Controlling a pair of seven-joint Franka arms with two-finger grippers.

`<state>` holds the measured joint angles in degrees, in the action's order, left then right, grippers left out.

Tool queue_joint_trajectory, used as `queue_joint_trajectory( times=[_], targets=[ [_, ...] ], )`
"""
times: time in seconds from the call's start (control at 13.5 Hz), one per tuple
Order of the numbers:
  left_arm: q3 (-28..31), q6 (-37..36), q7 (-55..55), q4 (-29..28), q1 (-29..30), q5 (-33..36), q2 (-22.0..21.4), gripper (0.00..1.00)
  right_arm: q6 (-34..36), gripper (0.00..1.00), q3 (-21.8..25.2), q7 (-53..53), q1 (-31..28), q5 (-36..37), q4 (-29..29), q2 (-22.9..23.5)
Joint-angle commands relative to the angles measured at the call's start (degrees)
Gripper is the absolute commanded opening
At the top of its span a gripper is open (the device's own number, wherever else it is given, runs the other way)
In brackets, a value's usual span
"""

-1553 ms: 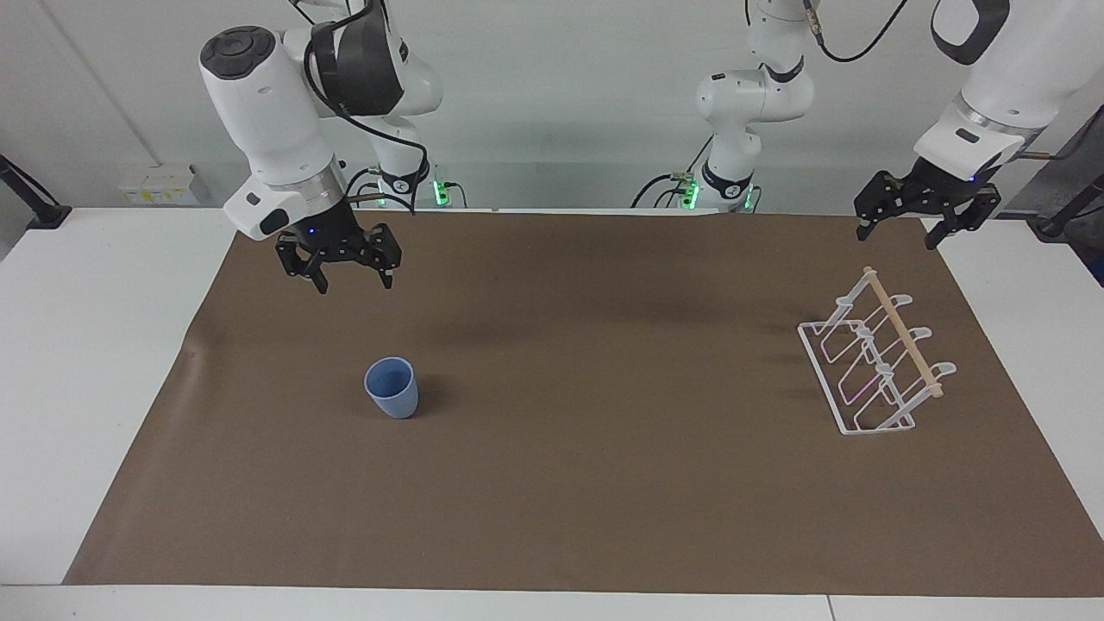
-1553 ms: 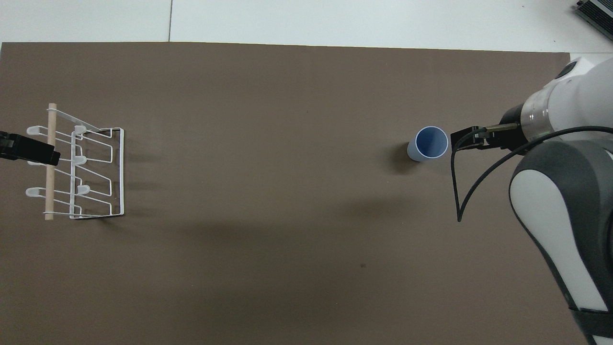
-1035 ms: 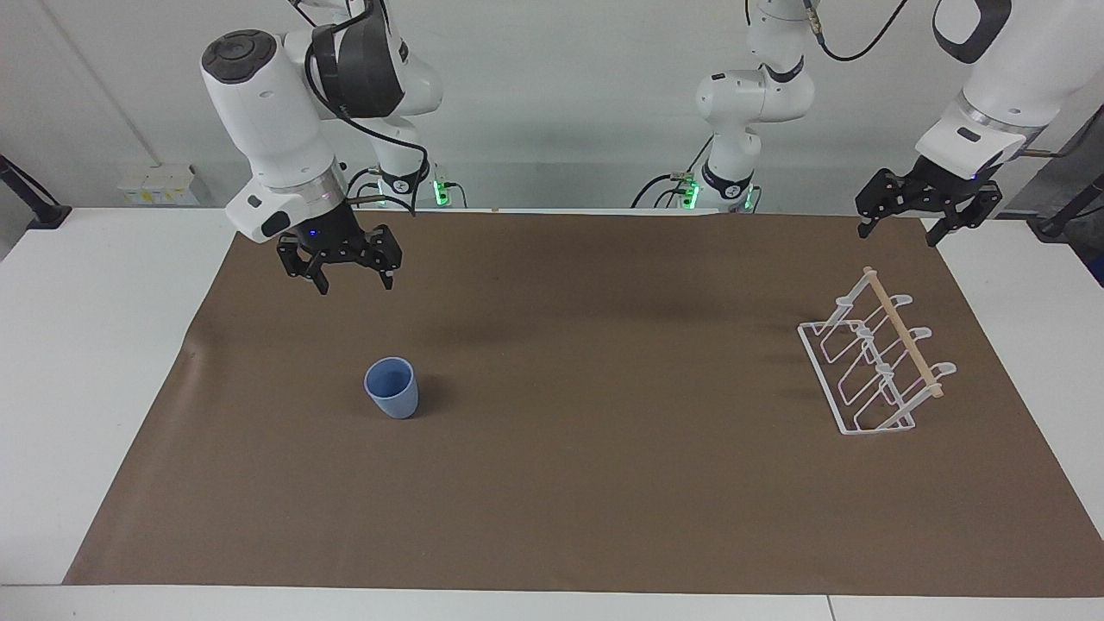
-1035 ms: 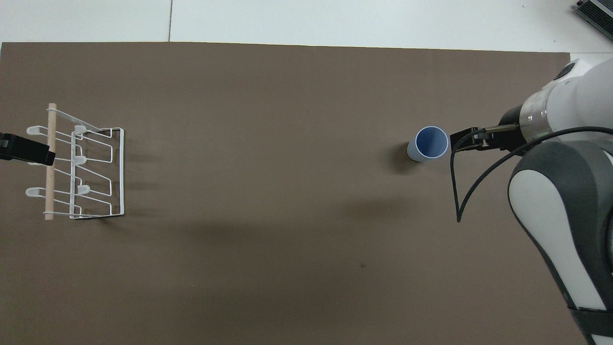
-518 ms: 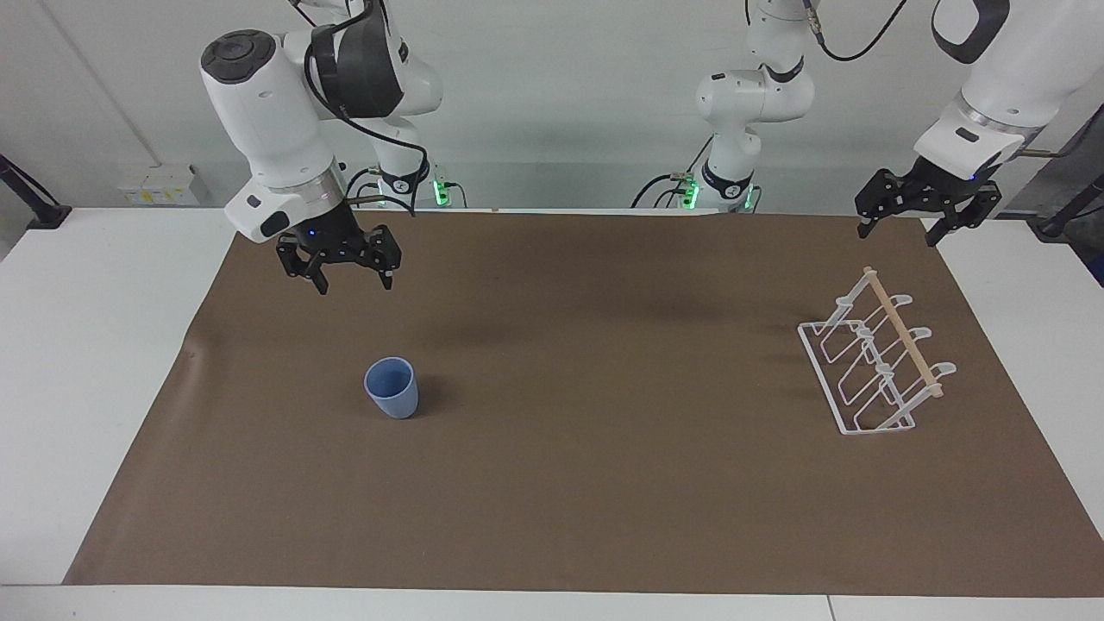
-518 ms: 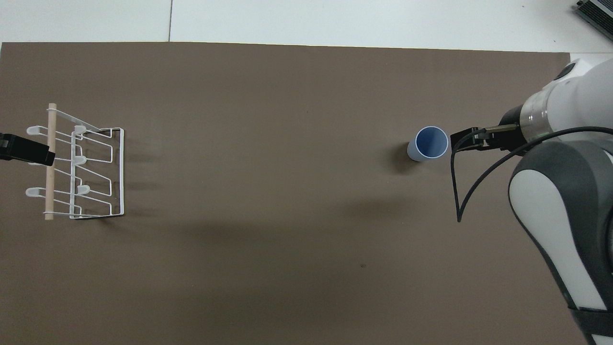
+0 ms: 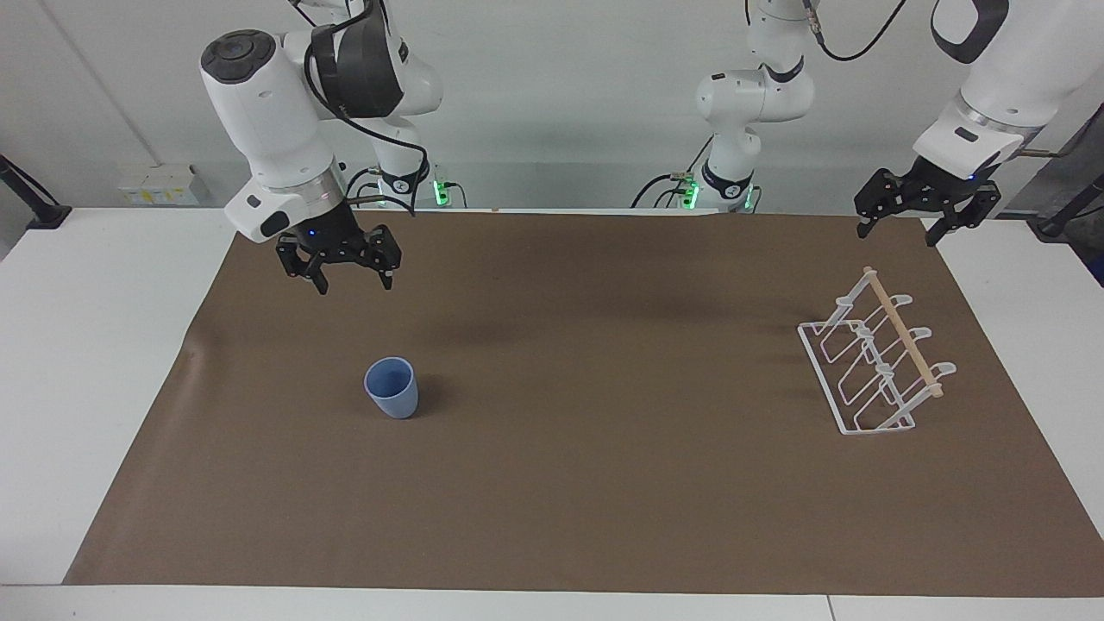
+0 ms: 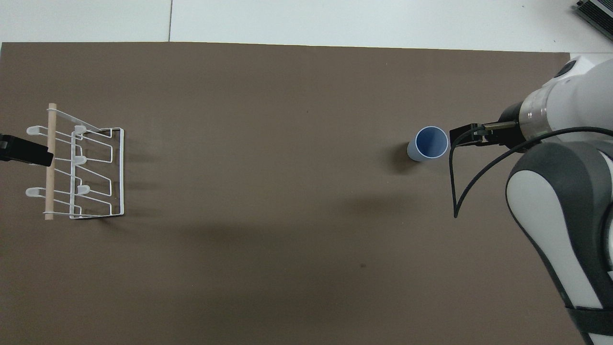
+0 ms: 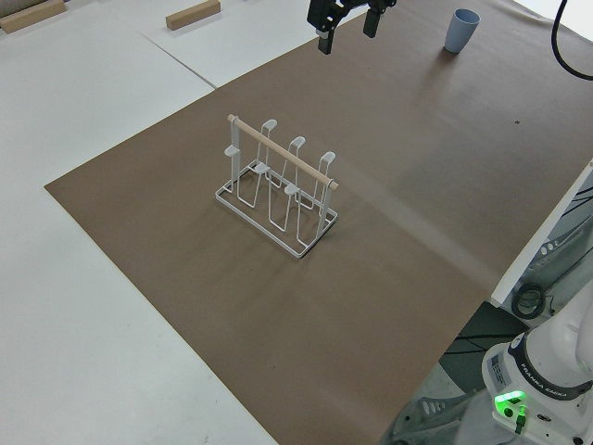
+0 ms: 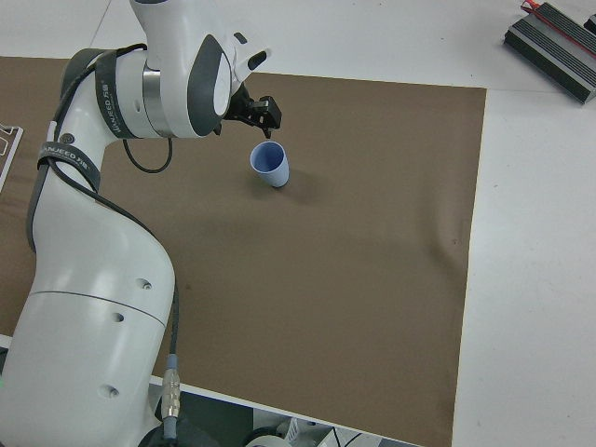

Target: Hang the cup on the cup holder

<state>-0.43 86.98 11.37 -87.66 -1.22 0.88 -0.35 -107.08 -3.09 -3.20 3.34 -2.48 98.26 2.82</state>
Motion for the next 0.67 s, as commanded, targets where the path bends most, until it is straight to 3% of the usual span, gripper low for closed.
queue_joint_trajectory(
  times=[0.0, 0.59],
  targets=[
    [0.34, -0.40, -0.21, -1.37, -0.81, 1.40, -1.41, 1.00, -3.04, 1.00, -0.42, -0.76, -0.18, 0.11, 2.72, -1.16],
    [0.08, -2.51, 0.23, -1.55, -0.89, 1.31, -1.85, 1.00, -9.71, 1.00, -0.60, -0.49, 1.67, 0.11, 8.69, -0.80]
  ],
)
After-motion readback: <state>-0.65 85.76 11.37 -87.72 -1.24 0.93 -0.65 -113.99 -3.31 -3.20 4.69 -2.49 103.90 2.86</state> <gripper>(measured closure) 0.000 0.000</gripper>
